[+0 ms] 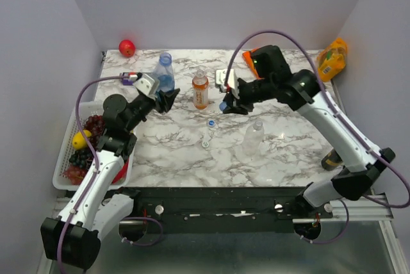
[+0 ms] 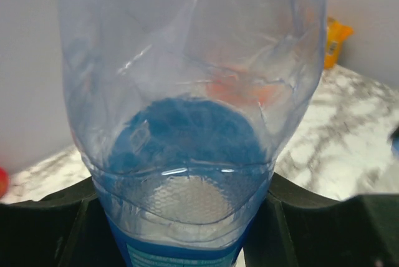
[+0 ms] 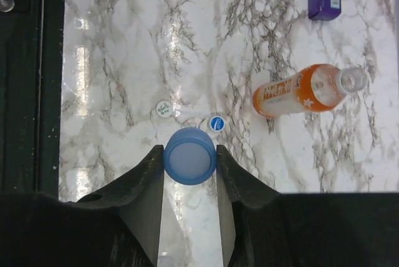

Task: Screw on the bottle caps

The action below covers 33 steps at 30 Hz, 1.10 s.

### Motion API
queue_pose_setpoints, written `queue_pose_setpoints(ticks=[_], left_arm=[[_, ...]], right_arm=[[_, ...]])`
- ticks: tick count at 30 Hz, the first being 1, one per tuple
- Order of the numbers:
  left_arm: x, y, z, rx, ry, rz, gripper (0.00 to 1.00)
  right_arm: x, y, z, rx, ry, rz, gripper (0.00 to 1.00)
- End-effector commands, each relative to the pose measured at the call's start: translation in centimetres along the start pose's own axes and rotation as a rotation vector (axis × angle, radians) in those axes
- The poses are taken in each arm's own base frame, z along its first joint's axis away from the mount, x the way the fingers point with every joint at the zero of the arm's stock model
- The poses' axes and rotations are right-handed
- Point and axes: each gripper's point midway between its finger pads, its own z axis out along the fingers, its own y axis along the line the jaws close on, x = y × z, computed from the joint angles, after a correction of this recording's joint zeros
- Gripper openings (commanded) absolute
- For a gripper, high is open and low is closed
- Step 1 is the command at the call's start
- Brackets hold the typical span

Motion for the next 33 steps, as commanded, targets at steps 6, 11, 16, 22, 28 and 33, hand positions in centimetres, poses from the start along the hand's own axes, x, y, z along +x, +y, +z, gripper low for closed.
queue_pose_setpoints(ticks=[6, 11, 16, 22, 28, 33], left_arm=[[10.2, -12.5, -5.8, 0.492, 0.022, 0.208, 0.00], [13.6, -15.9, -7.4, 0.599, 0.062, 0.175, 0.00], [14.9, -16.9, -7.6, 0.624, 0.077, 0.163, 0.00], [15.4, -17.4, -7.3, 0.636, 0.114, 0.131, 0.00], [15.2, -17.5, -7.3, 0.633, 0.103, 0.144, 0.00], [15.1, -17.9, -7.4, 0.643, 0.091, 0.151, 0.00]], right_arm=[[-3.2, 5.3, -6.6, -0.095, -0.102, 0.024, 0.31], [-4.4, 6.3, -5.4, -0.142, -0.098, -0.148, 0.31], [-5.0, 7.2, -4.2, -0.202, -0.093, -0.275, 0.33], [-6.0, 8.7, -3.3, -0.258, -0.089, -0.367, 0.34], [-5.6, 8.6, -2.5, -0.276, -0.070, -0.407, 0.35], [-5.2, 8.5, -1.6, -0.292, -0.051, -0.413, 0.36]])
